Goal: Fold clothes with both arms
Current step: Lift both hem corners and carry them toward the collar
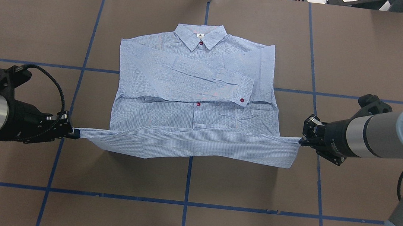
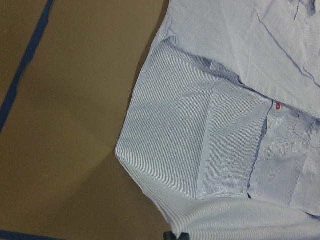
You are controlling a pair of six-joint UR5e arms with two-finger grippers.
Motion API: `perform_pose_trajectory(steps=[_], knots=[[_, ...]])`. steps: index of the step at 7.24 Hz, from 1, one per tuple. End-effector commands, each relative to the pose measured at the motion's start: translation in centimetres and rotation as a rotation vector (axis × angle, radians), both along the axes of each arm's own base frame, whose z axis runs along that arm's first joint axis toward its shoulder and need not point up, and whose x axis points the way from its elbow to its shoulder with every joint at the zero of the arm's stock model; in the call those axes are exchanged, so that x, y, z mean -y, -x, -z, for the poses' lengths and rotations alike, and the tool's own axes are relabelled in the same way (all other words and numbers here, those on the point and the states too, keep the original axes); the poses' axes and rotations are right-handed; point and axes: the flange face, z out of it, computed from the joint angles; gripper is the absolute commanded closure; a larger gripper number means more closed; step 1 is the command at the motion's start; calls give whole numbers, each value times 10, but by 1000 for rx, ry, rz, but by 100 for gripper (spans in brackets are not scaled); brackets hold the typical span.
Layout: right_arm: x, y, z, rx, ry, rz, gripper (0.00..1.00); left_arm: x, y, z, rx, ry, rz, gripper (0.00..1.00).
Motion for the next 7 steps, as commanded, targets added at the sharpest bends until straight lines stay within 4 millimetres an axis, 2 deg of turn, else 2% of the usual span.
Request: perform_pose_trajectory(steps=[1,3,4,5,6,7], knots=[[34,18,29,-50,15,-13,100,22,-1,-9,15,2,35,100],[43,10,30,-50,20,-44,100,30,-9,6,-14,-6,42,100],[44,10,30,-51,21,-48,100,40,-18,30,-53,-12,56,100],[44,10,30,-53,19,-51,100,46,-24,22,-35,-11,77,100],[47,12,34,-50,14,-56,100,55,-26,23,-23,-33,131,100],[58,16,33,-58,18,-70,100,64,-32,13,-4,-28,136,100]])
